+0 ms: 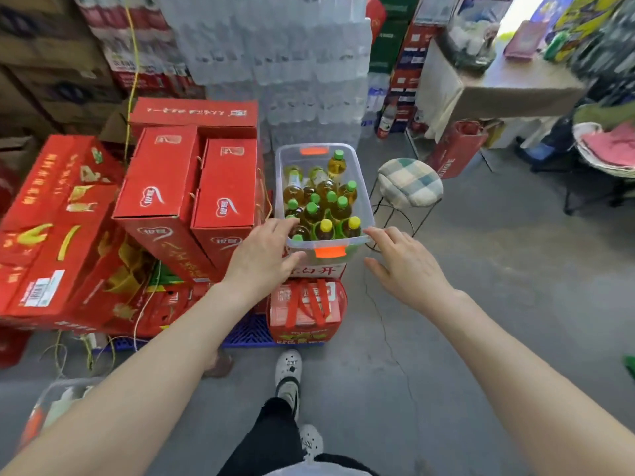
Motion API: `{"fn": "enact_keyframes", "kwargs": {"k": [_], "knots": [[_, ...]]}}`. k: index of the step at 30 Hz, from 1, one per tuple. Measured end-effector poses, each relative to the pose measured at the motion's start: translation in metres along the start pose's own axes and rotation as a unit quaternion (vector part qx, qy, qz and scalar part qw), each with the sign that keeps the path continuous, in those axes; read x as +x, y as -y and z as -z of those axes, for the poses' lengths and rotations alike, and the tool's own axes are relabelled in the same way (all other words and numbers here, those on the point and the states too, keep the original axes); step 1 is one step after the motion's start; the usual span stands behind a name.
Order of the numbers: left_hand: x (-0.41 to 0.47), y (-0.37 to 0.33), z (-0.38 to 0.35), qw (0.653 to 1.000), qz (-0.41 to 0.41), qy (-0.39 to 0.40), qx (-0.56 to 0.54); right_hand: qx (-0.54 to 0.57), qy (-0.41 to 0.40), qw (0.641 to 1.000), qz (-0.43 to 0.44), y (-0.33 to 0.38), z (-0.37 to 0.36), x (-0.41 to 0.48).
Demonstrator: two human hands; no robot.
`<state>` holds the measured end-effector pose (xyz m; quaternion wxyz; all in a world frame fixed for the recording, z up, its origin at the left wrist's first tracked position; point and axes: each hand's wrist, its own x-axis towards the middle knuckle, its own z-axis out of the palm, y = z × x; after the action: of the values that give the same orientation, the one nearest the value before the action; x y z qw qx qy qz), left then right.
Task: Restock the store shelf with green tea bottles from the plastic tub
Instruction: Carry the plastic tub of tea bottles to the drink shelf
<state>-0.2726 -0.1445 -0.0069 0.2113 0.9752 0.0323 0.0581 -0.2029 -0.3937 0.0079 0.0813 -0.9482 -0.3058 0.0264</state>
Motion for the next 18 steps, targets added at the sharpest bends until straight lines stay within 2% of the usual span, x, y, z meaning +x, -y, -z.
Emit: {"fn": "enact_keyframes", "kwargs": {"k": [6,11,18], "knots": [[0.125,0.036,-0.034,0.998,0.032,0.047,-0.011,0.013,0.009,0.999,-0.030,-0.057,-0.016,0.116],[0.207,0.062,-0.065,0.992,0.096,0.085,-0.024,0.027,0.056,0.997,-0.054,-0.106,-0.038,0.201],[0.285,0.104,-0.130,0.952,0.284,0.109,-0.033,0.104,0.151,0.975,-0.129,-0.184,-0.103,0.310]]}}
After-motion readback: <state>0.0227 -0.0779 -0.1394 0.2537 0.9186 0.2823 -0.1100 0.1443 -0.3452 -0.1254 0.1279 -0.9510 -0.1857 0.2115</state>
